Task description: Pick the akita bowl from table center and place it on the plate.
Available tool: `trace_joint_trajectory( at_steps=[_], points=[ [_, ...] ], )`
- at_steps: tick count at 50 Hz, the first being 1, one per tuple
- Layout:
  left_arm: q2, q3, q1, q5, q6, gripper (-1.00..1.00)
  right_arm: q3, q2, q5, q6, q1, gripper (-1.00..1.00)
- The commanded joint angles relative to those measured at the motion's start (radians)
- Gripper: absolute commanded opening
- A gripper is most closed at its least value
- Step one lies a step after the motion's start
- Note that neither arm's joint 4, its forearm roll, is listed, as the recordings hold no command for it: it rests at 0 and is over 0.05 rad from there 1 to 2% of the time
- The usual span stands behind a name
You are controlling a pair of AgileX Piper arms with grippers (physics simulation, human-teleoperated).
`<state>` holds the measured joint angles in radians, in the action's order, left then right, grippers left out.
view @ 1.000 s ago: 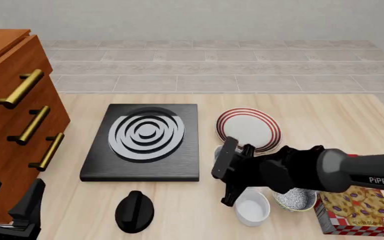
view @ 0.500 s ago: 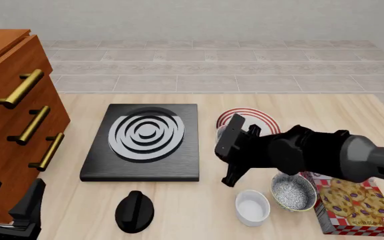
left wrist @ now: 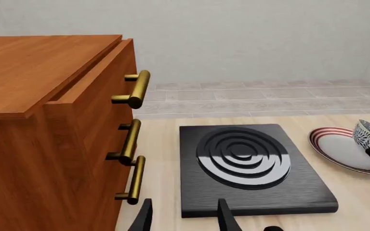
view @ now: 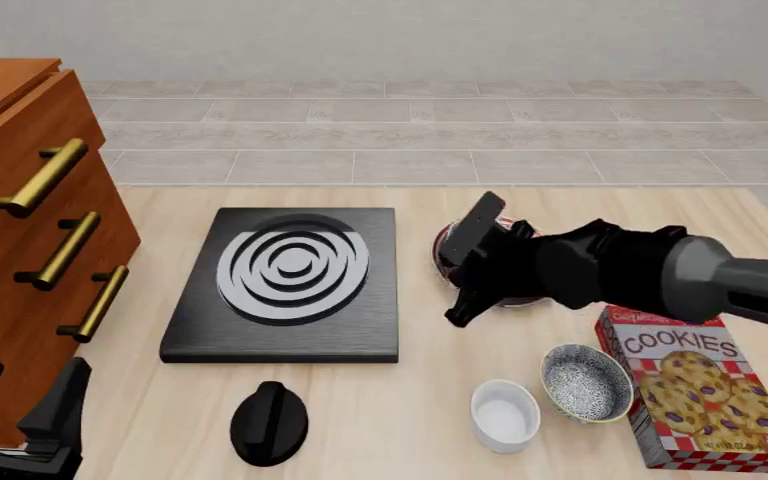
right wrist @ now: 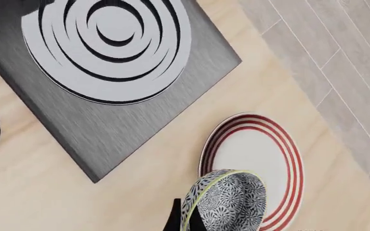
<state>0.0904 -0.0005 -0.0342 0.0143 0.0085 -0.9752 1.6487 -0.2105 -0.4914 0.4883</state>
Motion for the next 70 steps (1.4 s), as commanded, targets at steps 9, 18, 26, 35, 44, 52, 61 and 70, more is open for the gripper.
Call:
trace_joint_trajectory(
  at_steps=[9,18,26,35,44,52,61,70],
  points=[
    [-0.007,0.000,-0.001,-0.006,-0.006,1.00,-0.149,0.089,-0.045,0.035,-0.084,-1.00],
    [-0.009,0.000,-0.002,-0.006,-0.008,1.00,-0.203,0.137,-0.074,0.023,-0.126,-1.00],
    [-0.007,0.000,-0.003,-0.005,-0.008,1.00,-0.213,0.176,-0.076,-0.001,-0.155,-1.00],
    [-0.012,0.000,-0.001,-0.011,-0.005,1.00,-0.288,0.205,-0.126,-0.012,-0.187,-1.00],
    [0.005,0.000,-0.007,0.000,-0.006,1.00,-0.338,0.257,-0.141,-0.015,-0.215,-1.00],
    [0.005,0.000,-0.006,-0.001,-0.008,1.00,-0.390,0.283,-0.162,0.017,-0.210,-1.00],
    [0.010,0.000,-0.004,0.002,-0.012,1.00,-0.429,0.314,-0.174,0.035,-0.202,-1.00],
    [0.007,0.000,-0.006,-0.001,-0.011,1.00,-0.470,0.353,-0.202,0.020,-0.206,-1.00]
  ],
)
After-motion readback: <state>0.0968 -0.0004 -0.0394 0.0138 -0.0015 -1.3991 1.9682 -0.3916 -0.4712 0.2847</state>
